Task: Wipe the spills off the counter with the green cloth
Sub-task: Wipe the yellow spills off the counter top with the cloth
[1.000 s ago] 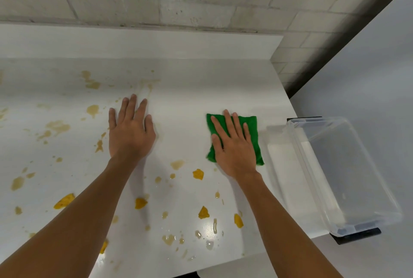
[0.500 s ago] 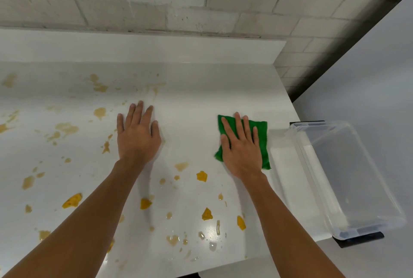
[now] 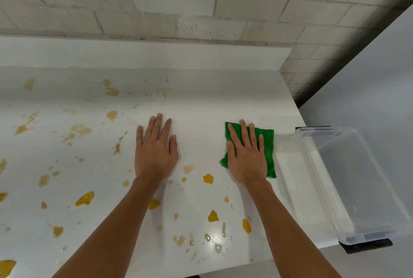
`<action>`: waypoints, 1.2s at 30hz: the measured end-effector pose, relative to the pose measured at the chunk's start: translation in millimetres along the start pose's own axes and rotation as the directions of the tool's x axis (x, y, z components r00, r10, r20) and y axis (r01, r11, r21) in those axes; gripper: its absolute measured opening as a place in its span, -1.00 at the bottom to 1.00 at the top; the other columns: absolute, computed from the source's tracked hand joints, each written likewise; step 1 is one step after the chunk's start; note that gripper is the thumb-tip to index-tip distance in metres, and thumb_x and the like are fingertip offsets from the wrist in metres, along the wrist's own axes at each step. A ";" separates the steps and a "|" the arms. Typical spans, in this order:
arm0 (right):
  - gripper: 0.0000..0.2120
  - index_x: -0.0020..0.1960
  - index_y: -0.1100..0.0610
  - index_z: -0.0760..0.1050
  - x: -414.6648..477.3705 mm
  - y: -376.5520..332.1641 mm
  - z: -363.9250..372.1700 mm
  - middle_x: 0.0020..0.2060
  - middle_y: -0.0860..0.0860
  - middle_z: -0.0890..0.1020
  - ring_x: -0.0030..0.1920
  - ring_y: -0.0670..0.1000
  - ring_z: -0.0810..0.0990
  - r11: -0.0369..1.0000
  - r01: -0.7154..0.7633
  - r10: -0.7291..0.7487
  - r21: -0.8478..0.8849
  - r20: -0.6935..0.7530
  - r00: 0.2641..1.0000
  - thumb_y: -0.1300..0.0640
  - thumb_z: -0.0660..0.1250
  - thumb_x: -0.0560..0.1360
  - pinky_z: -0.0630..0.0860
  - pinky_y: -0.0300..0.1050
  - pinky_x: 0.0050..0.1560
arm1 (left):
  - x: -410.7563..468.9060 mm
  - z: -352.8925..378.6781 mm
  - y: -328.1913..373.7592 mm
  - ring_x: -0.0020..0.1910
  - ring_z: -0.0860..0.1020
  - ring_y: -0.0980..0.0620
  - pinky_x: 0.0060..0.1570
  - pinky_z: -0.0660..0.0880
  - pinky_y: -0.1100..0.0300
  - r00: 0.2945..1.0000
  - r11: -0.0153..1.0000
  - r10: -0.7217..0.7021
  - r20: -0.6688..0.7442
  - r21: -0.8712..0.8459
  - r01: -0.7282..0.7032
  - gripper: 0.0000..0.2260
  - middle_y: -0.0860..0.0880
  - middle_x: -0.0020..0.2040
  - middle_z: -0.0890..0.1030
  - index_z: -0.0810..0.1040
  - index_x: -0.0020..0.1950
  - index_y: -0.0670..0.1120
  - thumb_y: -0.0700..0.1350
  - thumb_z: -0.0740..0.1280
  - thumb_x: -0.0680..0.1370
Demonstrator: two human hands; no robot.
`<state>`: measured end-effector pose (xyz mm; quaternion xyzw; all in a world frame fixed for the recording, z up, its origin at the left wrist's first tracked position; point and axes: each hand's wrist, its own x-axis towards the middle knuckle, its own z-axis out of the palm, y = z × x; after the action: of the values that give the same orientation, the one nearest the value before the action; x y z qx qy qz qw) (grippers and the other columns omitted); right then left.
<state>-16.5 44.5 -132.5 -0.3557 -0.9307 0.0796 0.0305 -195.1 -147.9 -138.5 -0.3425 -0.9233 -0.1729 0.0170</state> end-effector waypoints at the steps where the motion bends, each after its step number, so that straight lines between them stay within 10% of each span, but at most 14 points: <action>1: -0.42 0.73 -0.17 -0.13 3.4 -6.0 0.6 0.74 -0.04 -0.13 0.72 0.08 -0.22 1.000 0.004 -0.004 0.008 0.009 1.000 -0.16 -0.25 0.71 -0.14 0.25 0.70 | -0.2 0.0 0.0 0.70 0.00 0.00 0.66 -0.07 -0.15 1.000 1.000 -0.002 0.002 0.002 0.002 -0.46 -0.04 0.71 0.11 0.19 0.69 -0.01 0.11 -0.07 0.72; 7: -0.45 0.74 -0.13 -0.06 -36.3 -0.3 0.5 0.74 -0.06 -0.13 0.72 0.03 -0.24 0.980 0.199 -0.199 -0.002 0.012 0.980 -0.12 -0.18 0.76 -0.19 0.17 0.71 | -0.6 -0.4 -0.3 0.70 0.01 -0.01 0.66 -0.06 -0.16 1.000 1.000 0.004 -0.004 -0.007 -0.004 -0.45 -0.05 0.71 0.12 0.20 0.69 -0.02 0.11 -0.07 0.72; 29: -0.41 0.74 -0.11 -0.10 -14.8 3.3 -3.4 0.73 -0.05 -0.15 0.72 0.06 -0.24 0.999 0.037 -0.037 0.014 0.012 0.999 -0.15 -0.25 0.72 -0.11 0.26 0.70 | -1.8 -0.9 0.7 0.70 -0.03 0.01 0.66 -0.12 -0.14 1.000 1.000 -0.008 0.021 -0.003 0.008 -0.43 -0.03 0.72 0.08 0.16 0.70 -0.01 0.13 -0.11 0.71; 36: -0.45 0.74 -0.08 -0.09 -54.8 10.6 -5.7 0.74 -0.09 -0.13 0.72 -0.02 -0.22 0.964 0.266 -0.267 0.020 0.029 0.963 -0.11 -0.16 0.77 -0.16 0.13 0.71 | -1.1 -2.3 -0.8 0.70 -0.05 0.02 0.66 -0.13 -0.13 0.999 1.000 -0.004 0.037 -0.005 0.004 -0.43 -0.03 0.72 0.06 0.14 0.70 0.00 0.13 -0.13 0.71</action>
<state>32.0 16.4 -128.8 -0.2256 -0.9698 0.0879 0.0291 -194.9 -150.0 -136.7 -0.3437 -0.9237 -0.1691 -0.0014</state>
